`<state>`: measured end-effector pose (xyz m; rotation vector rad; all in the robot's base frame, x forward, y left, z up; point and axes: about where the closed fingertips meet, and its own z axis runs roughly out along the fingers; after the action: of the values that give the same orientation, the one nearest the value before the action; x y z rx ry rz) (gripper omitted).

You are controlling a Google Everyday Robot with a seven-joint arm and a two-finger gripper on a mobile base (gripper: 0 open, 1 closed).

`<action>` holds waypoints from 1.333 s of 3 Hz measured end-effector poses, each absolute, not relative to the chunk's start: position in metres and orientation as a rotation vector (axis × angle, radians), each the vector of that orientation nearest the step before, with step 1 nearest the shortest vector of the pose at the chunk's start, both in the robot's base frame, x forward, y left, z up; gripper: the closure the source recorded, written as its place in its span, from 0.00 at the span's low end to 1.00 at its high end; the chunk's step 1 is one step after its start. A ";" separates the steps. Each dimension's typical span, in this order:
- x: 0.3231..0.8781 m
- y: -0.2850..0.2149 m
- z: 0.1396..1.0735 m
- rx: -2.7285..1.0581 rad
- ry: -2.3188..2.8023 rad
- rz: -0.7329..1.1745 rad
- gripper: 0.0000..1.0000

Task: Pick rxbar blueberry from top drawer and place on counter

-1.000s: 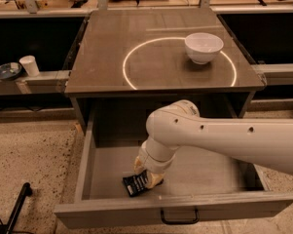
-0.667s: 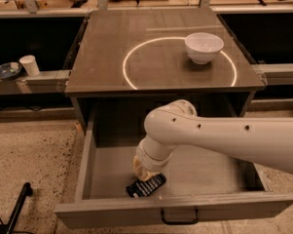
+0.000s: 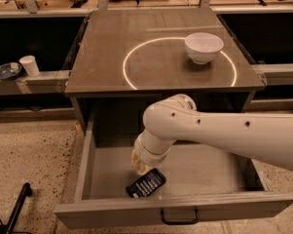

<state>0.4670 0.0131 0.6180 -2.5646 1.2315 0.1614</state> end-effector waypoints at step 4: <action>0.442 -0.032 0.612 -2.633 1.305 0.124 0.15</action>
Offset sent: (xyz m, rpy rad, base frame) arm -0.0146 -0.0427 -0.0059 -0.0758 -0.0011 -0.0255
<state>0.4424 -0.0319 0.6120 -2.6328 1.3052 0.1241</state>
